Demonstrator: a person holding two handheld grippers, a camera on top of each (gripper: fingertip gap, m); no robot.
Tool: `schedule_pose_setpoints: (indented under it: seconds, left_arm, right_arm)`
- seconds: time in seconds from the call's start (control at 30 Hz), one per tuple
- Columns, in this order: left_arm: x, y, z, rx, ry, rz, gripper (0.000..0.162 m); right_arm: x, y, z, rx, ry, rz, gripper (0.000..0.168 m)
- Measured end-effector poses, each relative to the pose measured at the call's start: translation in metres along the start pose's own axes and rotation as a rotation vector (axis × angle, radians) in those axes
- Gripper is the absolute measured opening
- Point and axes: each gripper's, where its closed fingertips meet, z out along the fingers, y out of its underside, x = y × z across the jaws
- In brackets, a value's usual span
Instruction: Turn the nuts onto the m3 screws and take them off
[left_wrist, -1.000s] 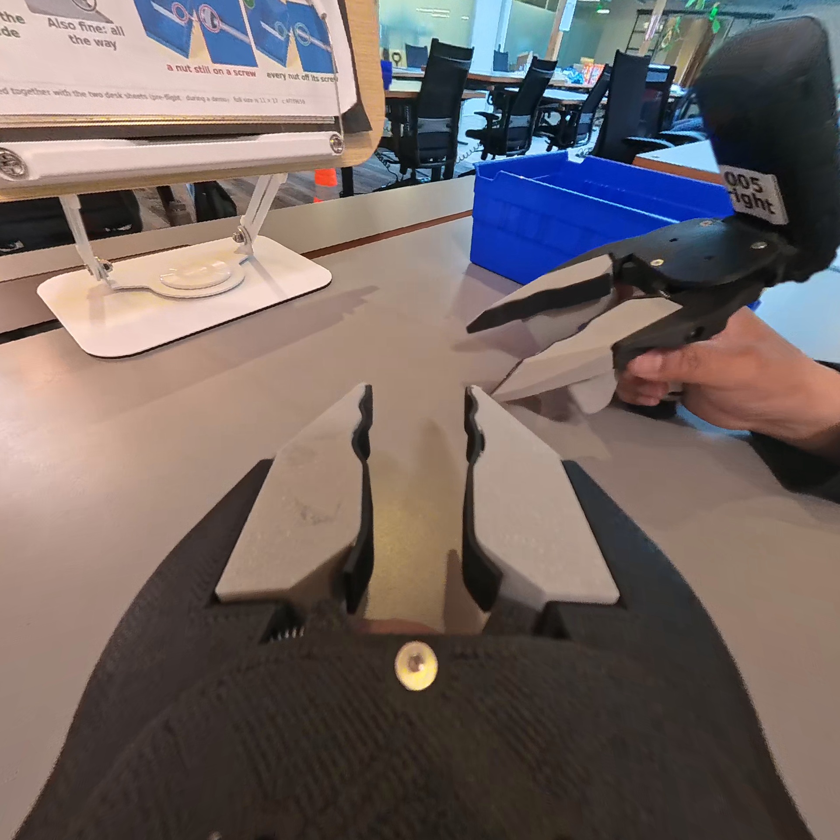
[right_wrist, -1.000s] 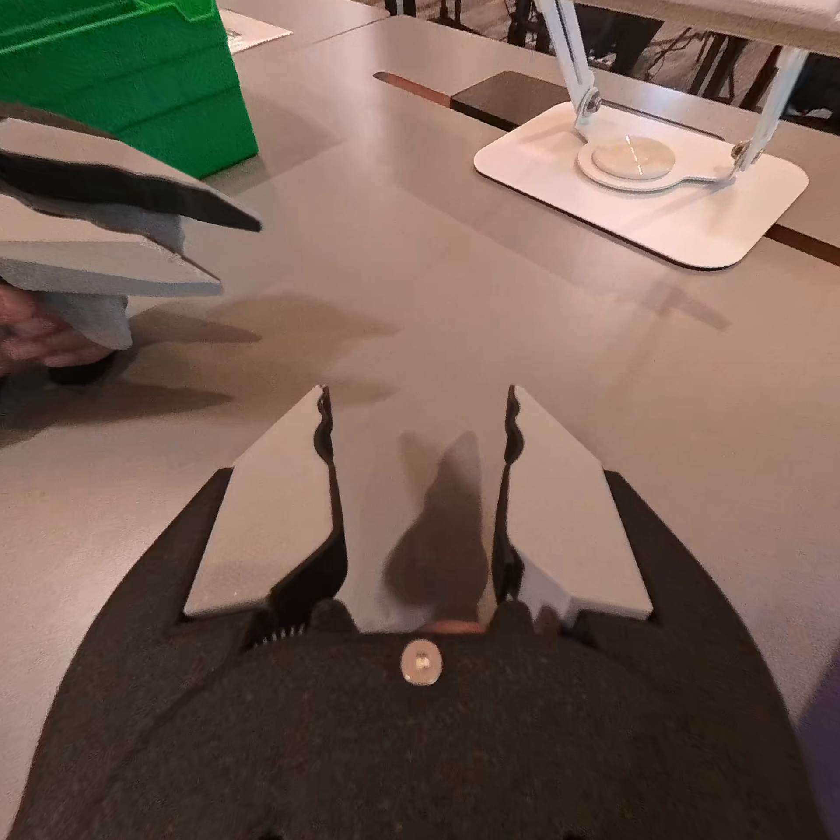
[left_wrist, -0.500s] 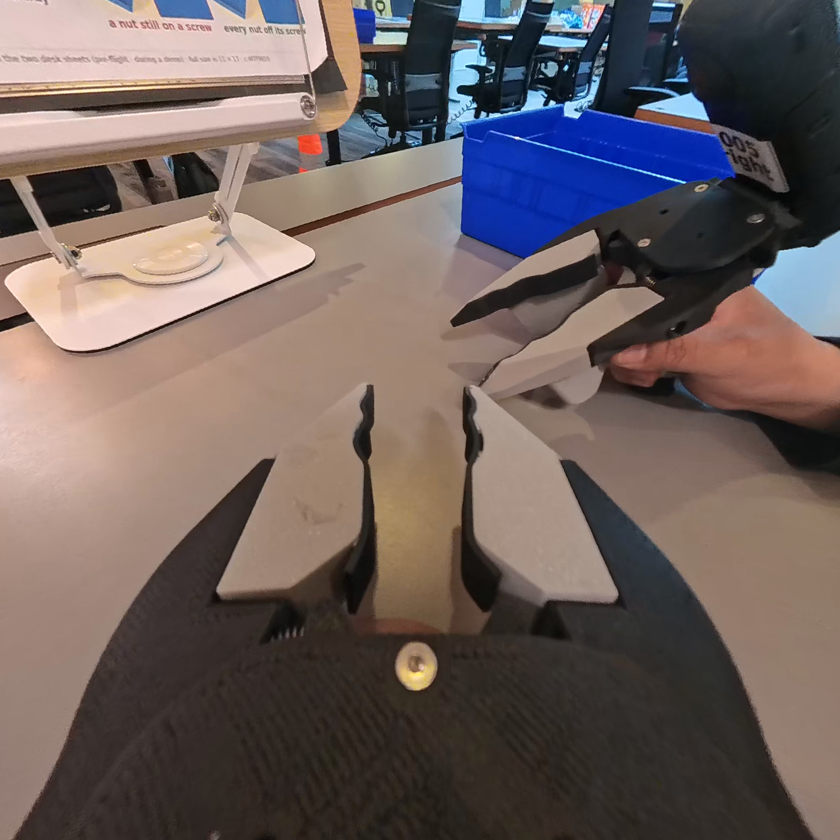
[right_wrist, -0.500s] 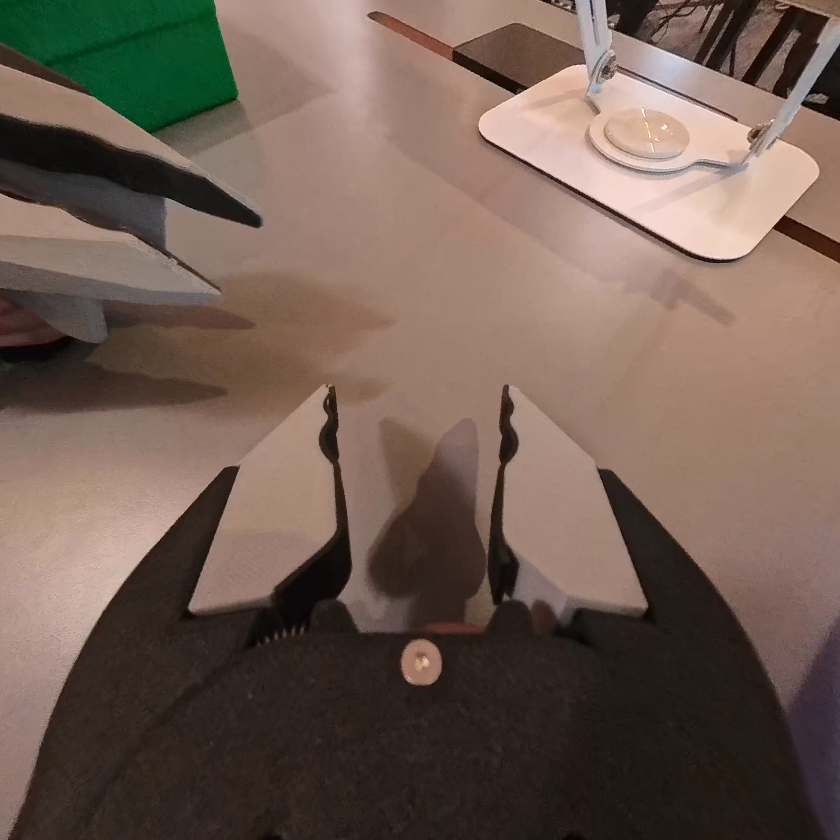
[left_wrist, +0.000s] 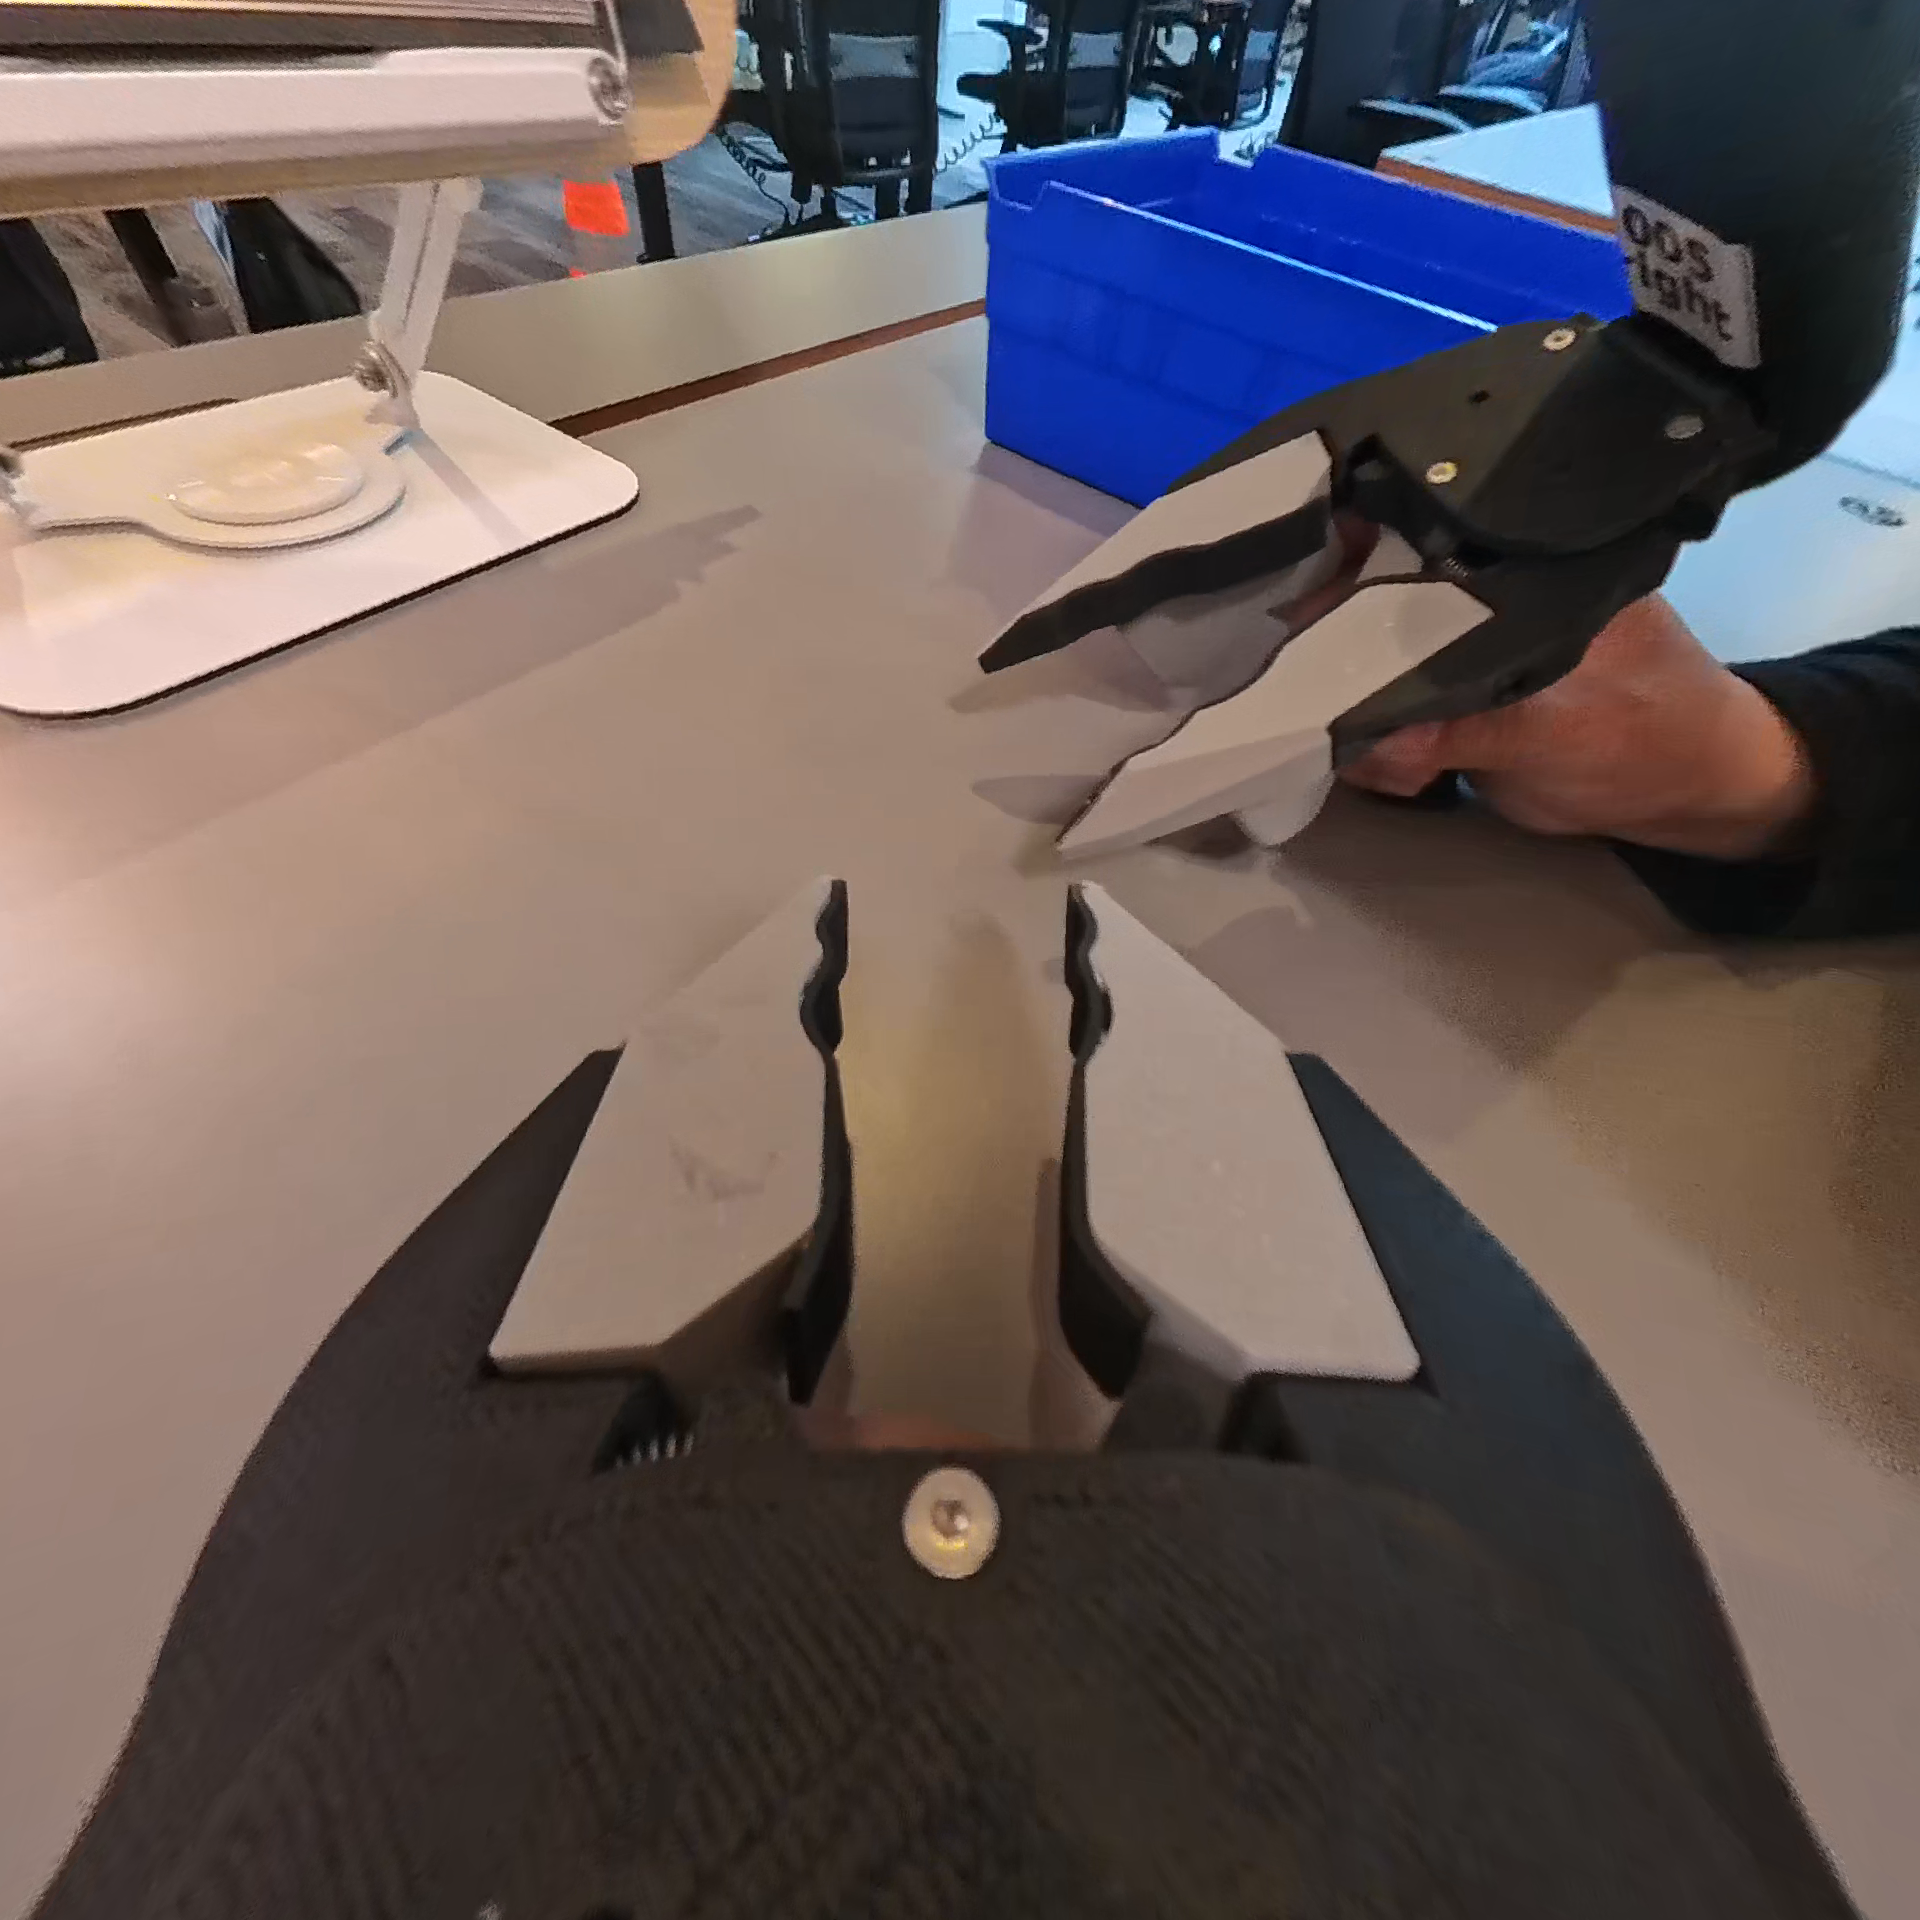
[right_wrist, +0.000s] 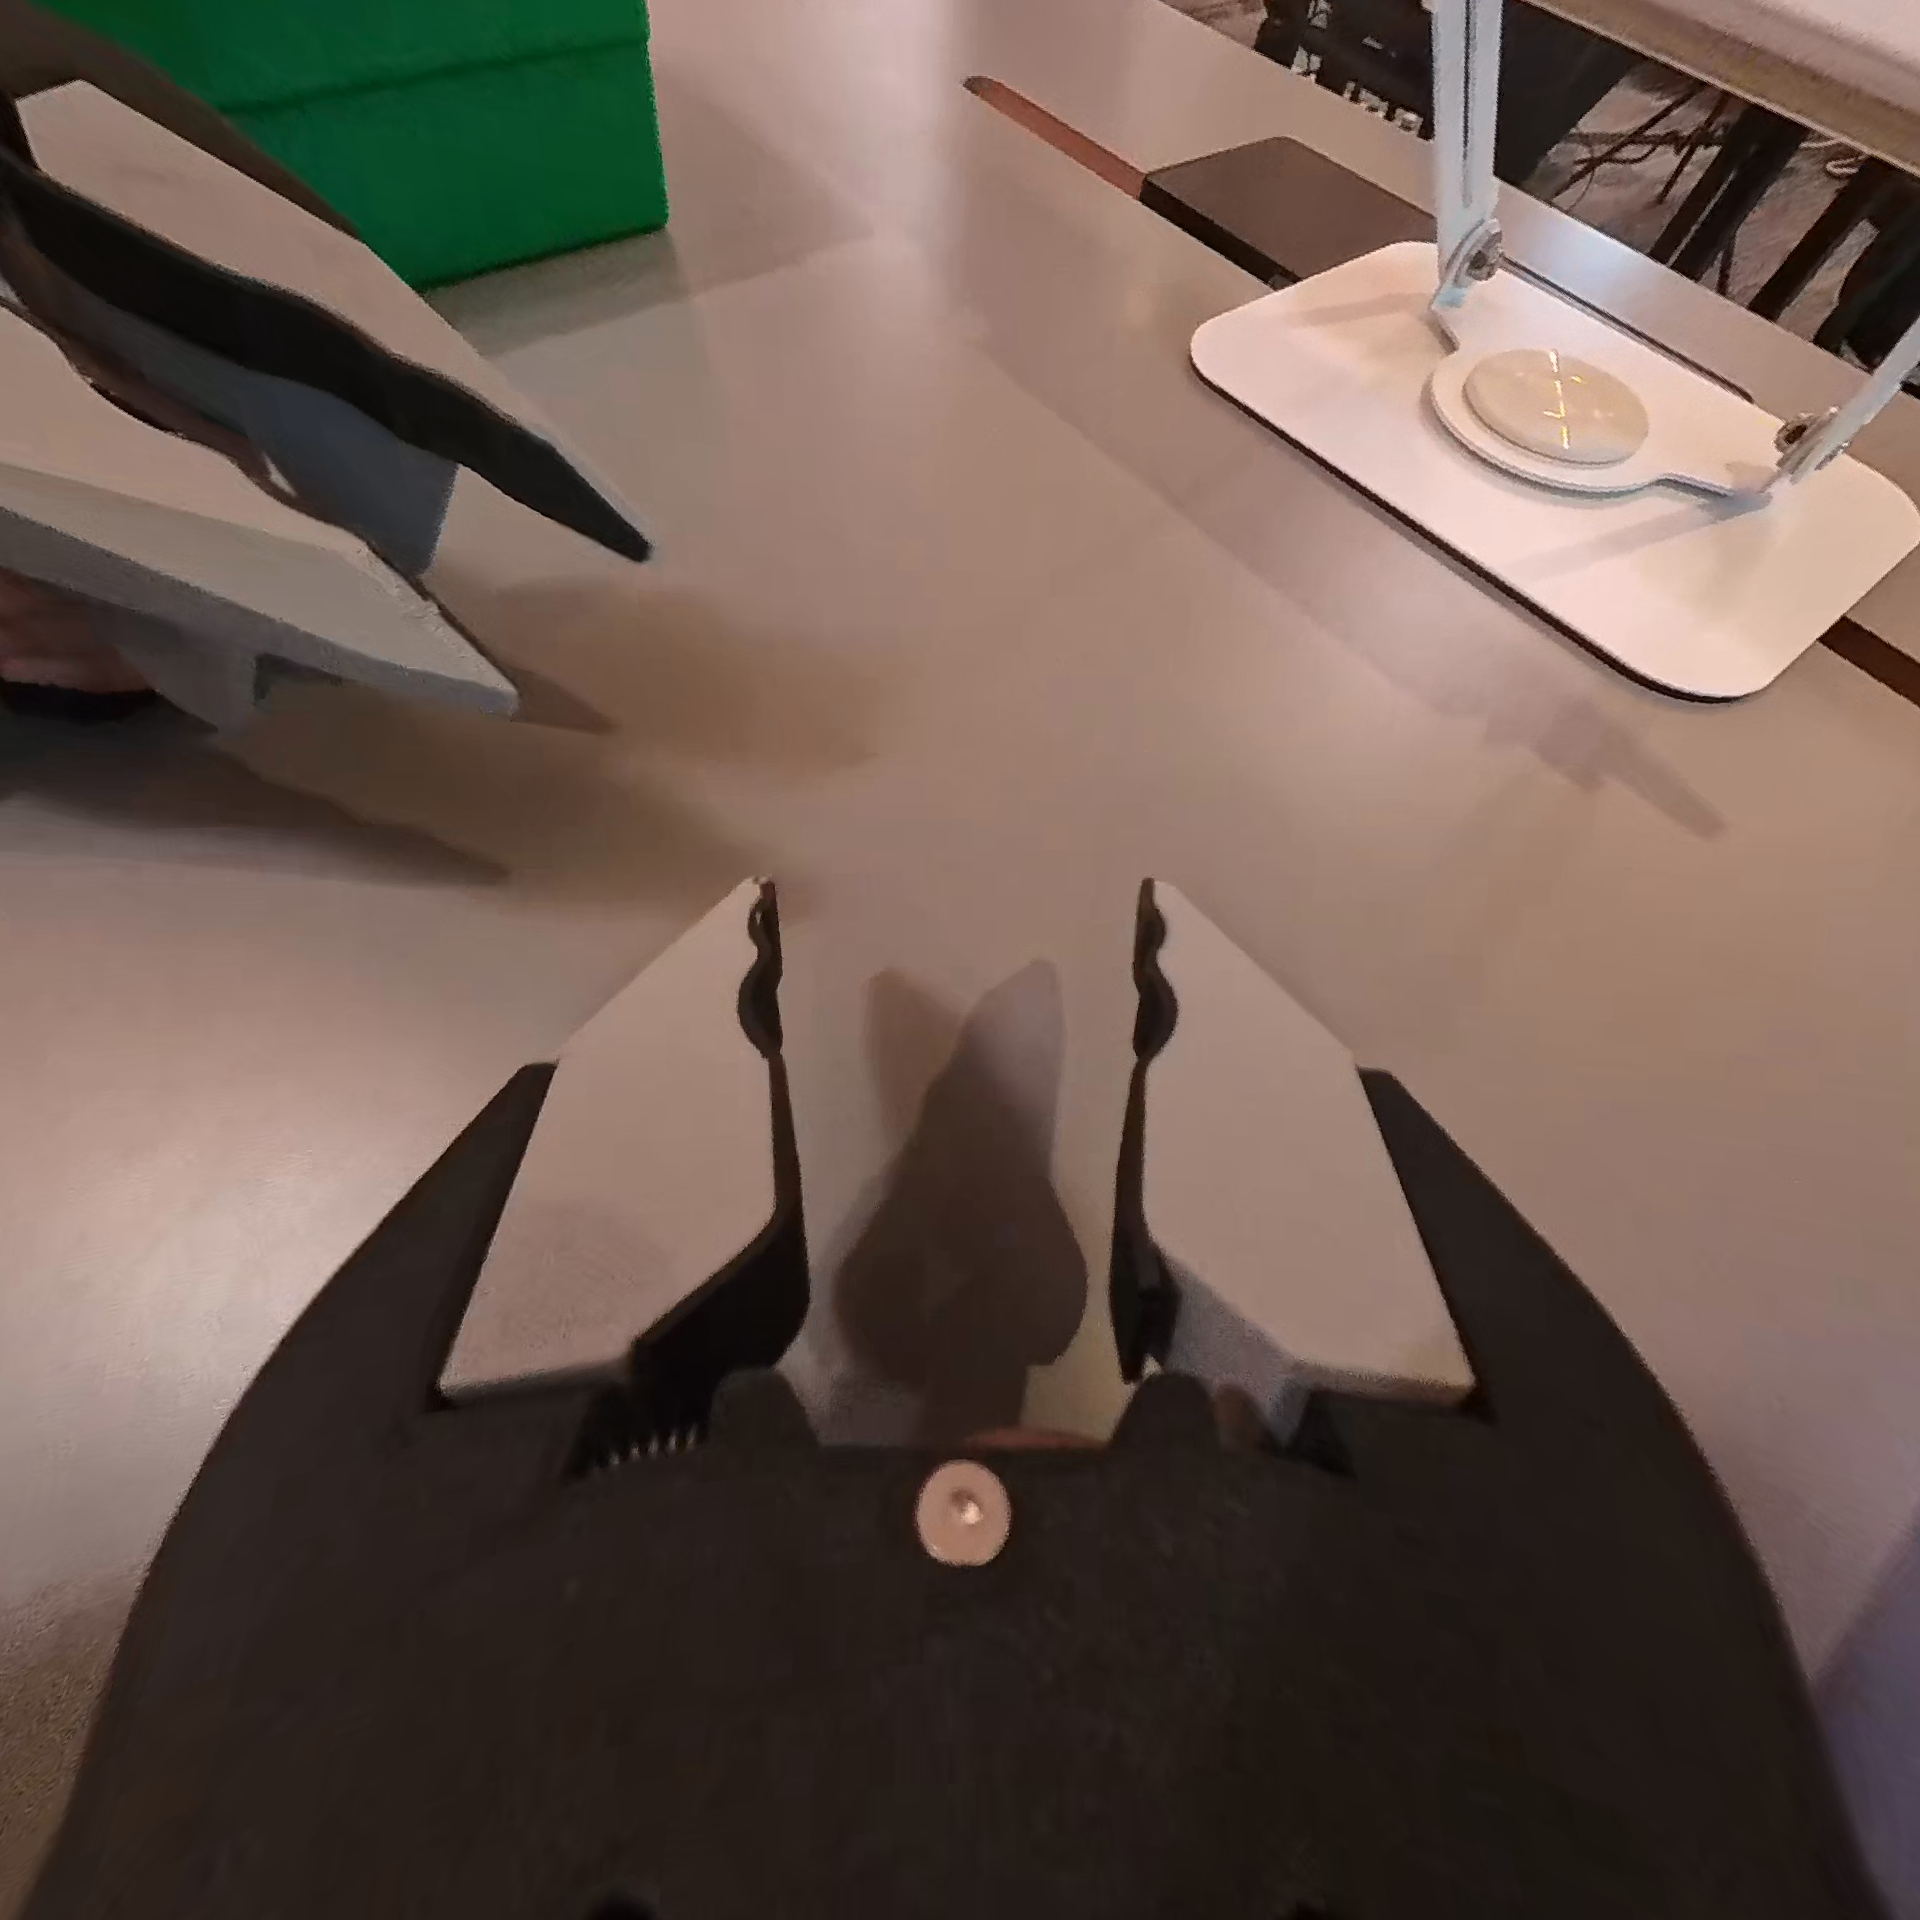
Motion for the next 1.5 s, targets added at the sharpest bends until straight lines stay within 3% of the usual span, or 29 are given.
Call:
schedule_pose_setpoints:
  seconds: [0.43,1.27,1.5]
  left_arm:
    - [0.006,0.005,0.0,-0.028,0.02,0.0,0.041]
    - [-0.007,0.001,-0.003,-0.008,-0.019,0.025,0.05]
    - [-0.011,0.001,-0.007,-0.014,-0.029,0.027,0.051]
  right_arm:
    - [-0.007,-0.003,-0.004,0.031,-0.073,0.027,0.064]
    - [-0.011,0.01,0.011,-0.091,0.105,-0.237,0.061]
    - [-0.014,0.006,0.015,-0.078,0.076,-0.217,0.059]
